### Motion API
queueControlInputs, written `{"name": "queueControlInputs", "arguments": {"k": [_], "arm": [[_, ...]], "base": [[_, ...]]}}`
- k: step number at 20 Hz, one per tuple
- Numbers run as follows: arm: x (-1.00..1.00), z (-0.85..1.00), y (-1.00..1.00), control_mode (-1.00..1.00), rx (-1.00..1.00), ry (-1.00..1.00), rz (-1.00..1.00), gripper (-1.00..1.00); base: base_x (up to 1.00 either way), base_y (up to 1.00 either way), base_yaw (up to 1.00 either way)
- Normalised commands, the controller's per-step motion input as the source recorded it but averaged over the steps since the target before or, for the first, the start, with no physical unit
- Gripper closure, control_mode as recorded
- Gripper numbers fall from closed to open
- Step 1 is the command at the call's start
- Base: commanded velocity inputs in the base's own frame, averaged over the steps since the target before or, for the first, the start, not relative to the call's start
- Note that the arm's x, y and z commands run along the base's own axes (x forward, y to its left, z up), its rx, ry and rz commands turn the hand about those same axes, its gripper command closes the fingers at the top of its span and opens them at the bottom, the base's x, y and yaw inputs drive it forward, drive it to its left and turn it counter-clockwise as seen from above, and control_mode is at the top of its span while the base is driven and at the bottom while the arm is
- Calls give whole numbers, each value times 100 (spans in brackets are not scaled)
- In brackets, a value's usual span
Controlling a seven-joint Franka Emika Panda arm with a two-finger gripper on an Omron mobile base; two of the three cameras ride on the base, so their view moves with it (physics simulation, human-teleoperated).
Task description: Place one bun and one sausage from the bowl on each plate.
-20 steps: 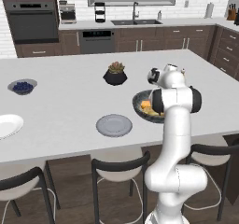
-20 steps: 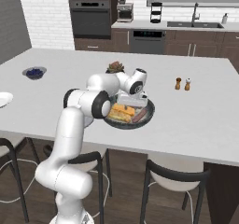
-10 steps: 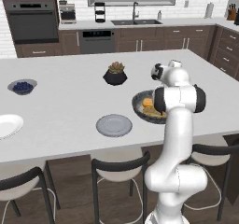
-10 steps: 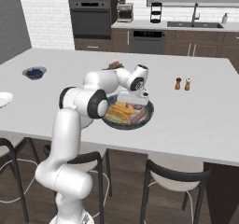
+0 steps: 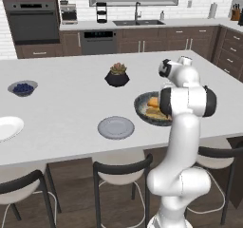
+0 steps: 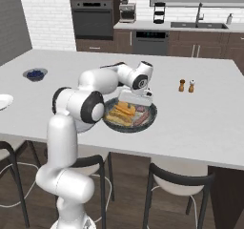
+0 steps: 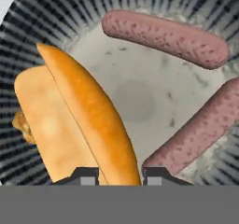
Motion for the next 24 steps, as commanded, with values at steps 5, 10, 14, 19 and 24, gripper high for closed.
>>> {"name": "queueControlInputs", "arguments": {"k": [5,10,14,19,24], "arm": [[-79,26,15,-100,0,-1,-14,100],[-66,22,35,-100,0,0,-17,100],[-28,31,44,-100,0,-3,-18,100],[-9,25,46,-100,0,-3,-20,100],[0,12,44,-100,0,0,-19,100]], "base": [[0,0,0],[0,0,0],[0,0,0],[0,0,0],[0,0,0]]}}
